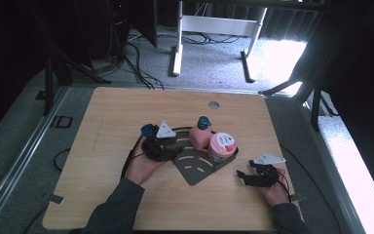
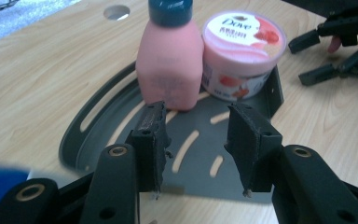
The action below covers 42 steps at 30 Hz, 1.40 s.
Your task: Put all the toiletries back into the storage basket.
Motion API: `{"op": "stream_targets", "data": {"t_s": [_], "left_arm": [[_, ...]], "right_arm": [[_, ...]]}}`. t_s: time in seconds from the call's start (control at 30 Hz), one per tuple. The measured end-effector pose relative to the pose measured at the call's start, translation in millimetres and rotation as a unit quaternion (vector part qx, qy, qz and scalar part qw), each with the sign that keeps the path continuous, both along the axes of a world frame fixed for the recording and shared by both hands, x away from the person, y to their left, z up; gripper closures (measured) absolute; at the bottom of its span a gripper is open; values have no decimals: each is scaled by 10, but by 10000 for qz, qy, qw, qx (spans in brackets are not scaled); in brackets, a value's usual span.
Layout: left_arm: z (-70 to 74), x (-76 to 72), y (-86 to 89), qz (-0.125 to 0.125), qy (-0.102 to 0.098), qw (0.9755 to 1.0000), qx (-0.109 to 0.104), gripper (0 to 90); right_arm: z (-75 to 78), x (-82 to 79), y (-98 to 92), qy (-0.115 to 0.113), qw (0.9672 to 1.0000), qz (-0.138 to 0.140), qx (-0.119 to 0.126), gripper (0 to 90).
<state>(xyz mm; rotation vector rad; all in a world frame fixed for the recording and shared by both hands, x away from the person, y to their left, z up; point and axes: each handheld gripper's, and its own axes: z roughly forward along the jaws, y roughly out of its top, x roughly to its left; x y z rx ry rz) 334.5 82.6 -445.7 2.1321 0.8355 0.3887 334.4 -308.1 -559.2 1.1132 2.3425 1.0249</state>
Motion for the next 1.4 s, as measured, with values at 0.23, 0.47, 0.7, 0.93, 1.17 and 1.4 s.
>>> {"op": "stream_targets", "data": {"t_s": [0.23, 0.47, 0.7, 0.93, 1.17, 1.4], "left_arm": [[9, -127, 195, -17, 38, 9999, 152, 552], [57, -174, 408, 213, 7, 9996, 192, 549], [95, -209, 578, 388, 56, 9989, 275, 551], [114, -207, 734, 639, 72, 9973, 348, 561], [108, -142, 819, 918, 102, 9954, 261, 538], [110, -55, 831, 1040, 104, 9941, 284, 465]], "right_arm": [[0, -3, 3, 3, 10000, -22, 1, 274], [0, -4, 4, 8, 10000, -30, 3, 274], [0, -4, 4, 10, 10000, -31, 5, 274], [0, -4, 5, 9, 10000, -32, 5, 274], [0, -4, 4, 3, 10000, -28, 2, 274], [0, -4, 4, 4, 10000, -26, -1, 274]]}}
